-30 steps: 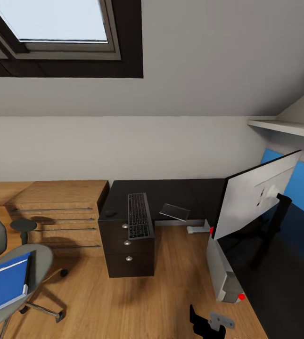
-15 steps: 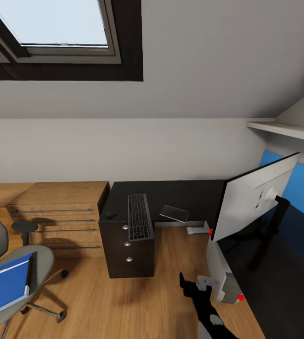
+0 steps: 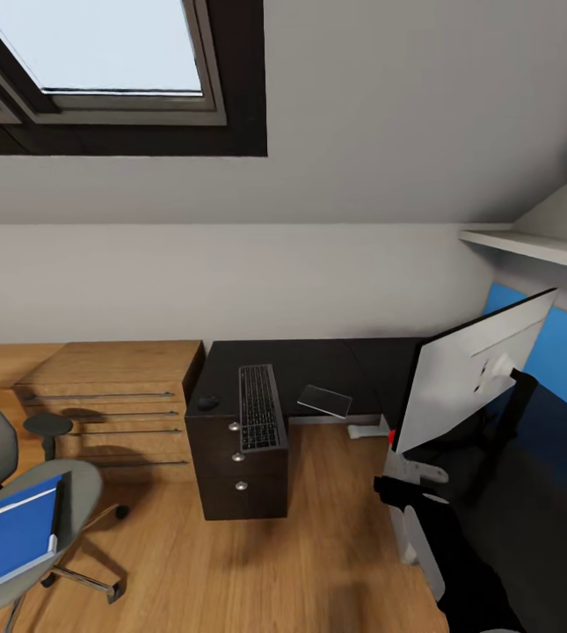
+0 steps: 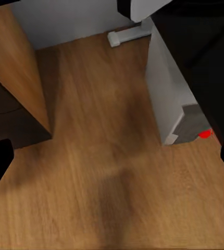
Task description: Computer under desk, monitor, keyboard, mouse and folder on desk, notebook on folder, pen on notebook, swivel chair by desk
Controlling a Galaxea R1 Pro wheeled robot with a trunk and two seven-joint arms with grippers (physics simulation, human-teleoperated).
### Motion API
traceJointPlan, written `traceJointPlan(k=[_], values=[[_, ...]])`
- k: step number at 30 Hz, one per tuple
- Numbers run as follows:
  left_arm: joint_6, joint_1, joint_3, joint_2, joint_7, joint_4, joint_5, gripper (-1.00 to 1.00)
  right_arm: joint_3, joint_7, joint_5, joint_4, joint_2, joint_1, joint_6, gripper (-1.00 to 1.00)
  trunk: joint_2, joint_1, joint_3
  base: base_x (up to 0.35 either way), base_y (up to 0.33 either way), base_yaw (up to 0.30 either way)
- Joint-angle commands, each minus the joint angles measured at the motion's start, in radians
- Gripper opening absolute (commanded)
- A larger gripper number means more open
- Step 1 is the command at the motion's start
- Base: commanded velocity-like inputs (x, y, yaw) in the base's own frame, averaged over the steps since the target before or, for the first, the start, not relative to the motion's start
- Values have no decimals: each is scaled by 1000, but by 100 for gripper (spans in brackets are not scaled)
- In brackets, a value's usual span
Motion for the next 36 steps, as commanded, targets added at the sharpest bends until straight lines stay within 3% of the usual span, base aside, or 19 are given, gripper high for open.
traceJointPlan(k=[1,11,16,23,27,36], values=[[-4,0,-2,0,2,0,9,100,-5,-10,-13,-8,-5,4,8,100,6,-4,2,0,0,0],[-5,0,-2,1,2,-1,10,100,-24,-24,-13,-74,-30,40,3,100,76,-42,33,0,0,0],[-5,0,-2,1,2,0,9,100,-26,-24,-10,-78,-70,66,-82,100,76,-42,33,0,0,-91],[-5,0,-4,-2,1,-1,4,100,-34,-26,-9,-74,-99,76,-145,100,76,-42,35,0,0,-238],[-6,0,-6,-2,1,0,3,100,-55,-26,-9,-27,-129,77,-255,100,76,-42,35,0,0,-242],[-7,0,-5,0,1,0,3,100,-61,-25,-8,54,-140,77,-404,100,76,-42,35,0,0,-52]])
